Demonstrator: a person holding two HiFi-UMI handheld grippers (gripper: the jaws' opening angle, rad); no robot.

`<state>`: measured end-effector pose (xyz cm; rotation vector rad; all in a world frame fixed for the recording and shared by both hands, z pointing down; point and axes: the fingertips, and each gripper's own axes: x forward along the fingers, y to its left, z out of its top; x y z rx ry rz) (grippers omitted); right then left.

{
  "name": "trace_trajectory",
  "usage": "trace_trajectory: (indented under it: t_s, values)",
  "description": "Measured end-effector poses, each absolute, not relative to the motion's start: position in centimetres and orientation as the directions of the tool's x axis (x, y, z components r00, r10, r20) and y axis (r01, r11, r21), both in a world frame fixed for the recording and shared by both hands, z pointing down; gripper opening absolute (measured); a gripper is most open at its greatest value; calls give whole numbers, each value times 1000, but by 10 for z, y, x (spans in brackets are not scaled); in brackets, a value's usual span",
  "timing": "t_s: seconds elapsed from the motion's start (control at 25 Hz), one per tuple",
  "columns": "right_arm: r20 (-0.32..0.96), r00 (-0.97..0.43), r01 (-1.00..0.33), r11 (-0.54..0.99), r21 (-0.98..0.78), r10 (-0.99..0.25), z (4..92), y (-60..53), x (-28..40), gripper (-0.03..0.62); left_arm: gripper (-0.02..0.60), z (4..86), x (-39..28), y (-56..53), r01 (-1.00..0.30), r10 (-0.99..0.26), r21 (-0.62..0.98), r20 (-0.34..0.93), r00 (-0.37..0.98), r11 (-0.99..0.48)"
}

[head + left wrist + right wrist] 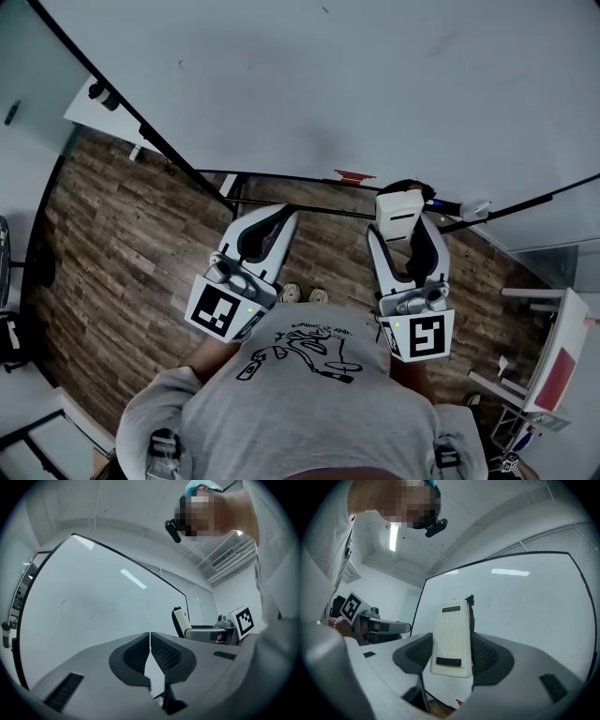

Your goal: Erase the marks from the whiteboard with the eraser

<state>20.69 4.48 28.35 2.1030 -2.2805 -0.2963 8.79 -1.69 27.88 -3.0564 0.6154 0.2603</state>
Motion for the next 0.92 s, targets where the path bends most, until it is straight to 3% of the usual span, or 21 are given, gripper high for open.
trace_trajectory:
  t_s: [0.92]
  values:
    - [-114, -99, -985, 81, 151, -989, 280, 47, 187, 264, 23, 287, 64, -14, -412, -413, 43, -153, 898, -910]
